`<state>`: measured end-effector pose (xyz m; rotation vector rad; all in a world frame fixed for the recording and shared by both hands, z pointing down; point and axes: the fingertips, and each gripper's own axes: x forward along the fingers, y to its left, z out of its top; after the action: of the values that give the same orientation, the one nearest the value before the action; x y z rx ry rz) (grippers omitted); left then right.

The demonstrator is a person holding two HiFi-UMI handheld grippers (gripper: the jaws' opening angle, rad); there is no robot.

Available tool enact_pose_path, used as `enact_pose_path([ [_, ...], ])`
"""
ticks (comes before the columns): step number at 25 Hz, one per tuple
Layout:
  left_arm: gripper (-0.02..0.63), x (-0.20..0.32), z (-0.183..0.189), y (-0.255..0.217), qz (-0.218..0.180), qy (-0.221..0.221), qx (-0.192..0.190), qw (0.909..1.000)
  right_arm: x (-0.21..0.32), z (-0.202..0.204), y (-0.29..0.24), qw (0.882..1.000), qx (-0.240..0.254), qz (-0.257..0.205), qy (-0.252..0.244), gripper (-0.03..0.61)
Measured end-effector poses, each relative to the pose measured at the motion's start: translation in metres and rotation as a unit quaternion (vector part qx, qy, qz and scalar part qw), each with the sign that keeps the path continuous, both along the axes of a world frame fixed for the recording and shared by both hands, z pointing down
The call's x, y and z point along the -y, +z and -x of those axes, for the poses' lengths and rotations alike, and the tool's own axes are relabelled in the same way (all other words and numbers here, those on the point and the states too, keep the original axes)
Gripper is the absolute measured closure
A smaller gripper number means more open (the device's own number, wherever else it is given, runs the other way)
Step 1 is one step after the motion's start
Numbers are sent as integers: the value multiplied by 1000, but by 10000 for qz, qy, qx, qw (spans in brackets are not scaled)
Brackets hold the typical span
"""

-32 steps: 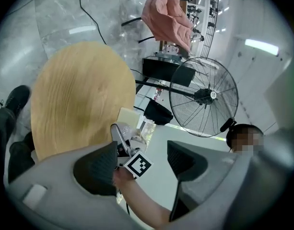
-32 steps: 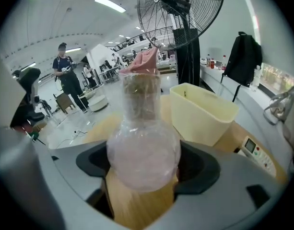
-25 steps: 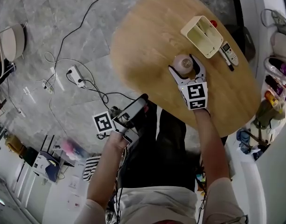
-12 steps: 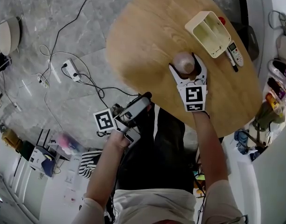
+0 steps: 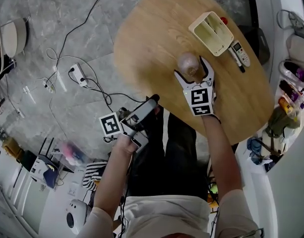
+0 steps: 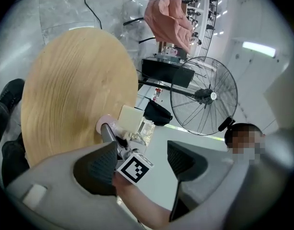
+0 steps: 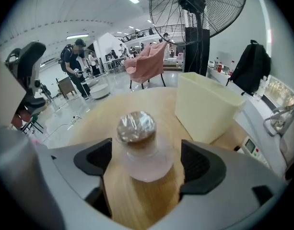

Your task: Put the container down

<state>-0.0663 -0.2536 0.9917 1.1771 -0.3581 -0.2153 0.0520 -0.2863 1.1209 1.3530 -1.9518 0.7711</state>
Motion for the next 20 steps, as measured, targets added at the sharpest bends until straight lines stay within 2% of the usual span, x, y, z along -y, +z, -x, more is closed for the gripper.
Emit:
enact_pose_path([
  [7, 299, -5, -21, -83, -455, -142, -141, 9988, -26, -10, -107, 9990, 373, -58, -239, 149],
  [10, 310, -12, -35, -131, -707, -55, -283, 9971, -40, -18, -159, 9982, 381, -106, -448, 238],
  [11, 315, -17, -40, -147, -775, -1, -285, 9966, -47, -19, -177, 9978, 406, -116, -503, 247],
  [17, 353, -37, -64, -235, -1469, 407, 42, 9883, -61, -39, -289, 9958, 539, -476, -565, 307],
  [20, 407, -50, -67, -278, -1888, 555, 330, 9799, -76, -48, -341, 9949, 596, -664, -467, 345],
])
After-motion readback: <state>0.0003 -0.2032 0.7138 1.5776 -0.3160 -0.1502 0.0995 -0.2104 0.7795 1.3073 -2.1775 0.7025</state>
